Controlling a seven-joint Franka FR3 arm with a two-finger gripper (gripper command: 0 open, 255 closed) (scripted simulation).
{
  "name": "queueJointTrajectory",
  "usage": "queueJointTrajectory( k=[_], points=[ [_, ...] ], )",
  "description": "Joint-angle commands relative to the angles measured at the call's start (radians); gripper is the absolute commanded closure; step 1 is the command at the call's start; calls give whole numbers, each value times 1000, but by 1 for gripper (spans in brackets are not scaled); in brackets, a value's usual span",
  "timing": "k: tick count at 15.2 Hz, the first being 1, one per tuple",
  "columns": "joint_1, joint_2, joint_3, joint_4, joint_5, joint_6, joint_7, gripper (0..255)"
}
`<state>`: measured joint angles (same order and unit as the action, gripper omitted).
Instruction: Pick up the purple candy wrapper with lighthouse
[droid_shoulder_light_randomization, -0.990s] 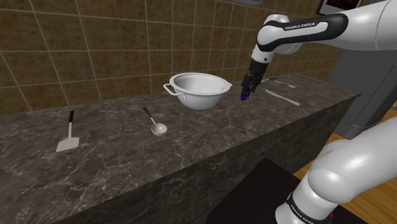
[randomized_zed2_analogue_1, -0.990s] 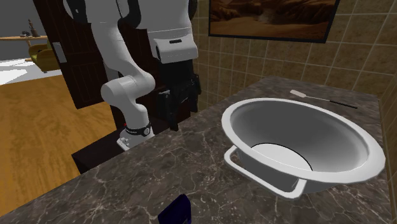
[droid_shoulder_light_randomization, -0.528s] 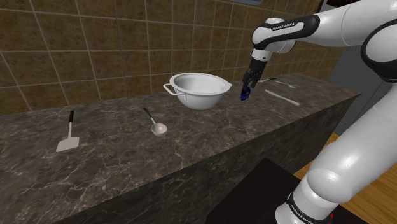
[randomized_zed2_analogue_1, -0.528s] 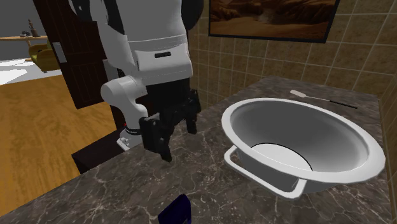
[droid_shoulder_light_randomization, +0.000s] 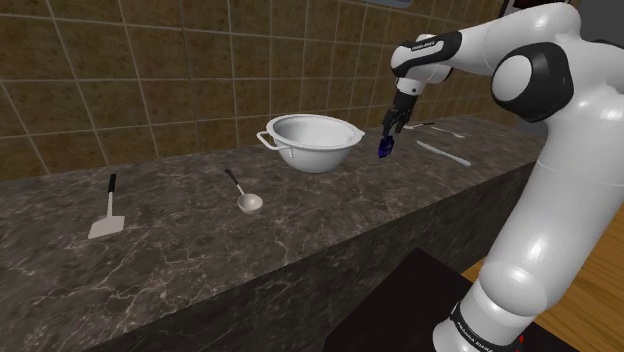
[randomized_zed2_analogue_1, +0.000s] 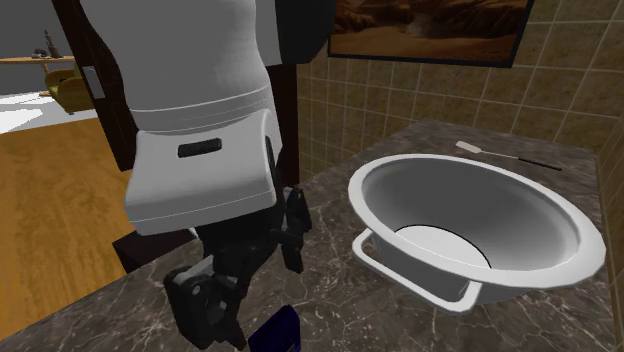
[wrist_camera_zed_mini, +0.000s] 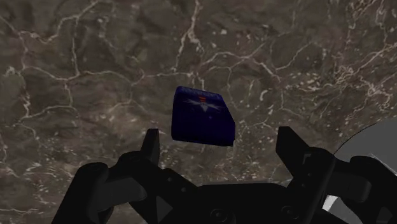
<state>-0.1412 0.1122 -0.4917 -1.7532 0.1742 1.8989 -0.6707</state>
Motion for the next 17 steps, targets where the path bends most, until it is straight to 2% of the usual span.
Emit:
queueJointTrajectory(
  k=[1,7,9,10,17],
  points=[
    [-7,25,-2,15,14,8,-13,0],
    [-7,41,1,-56,28,91,-29,0],
    [-7,40,1,-56,28,91,-29,0],
    [-7,40,1,-58,28,92,-28,255],
    [-6,40,1,-59,28,94,-28,255]
  ],
)
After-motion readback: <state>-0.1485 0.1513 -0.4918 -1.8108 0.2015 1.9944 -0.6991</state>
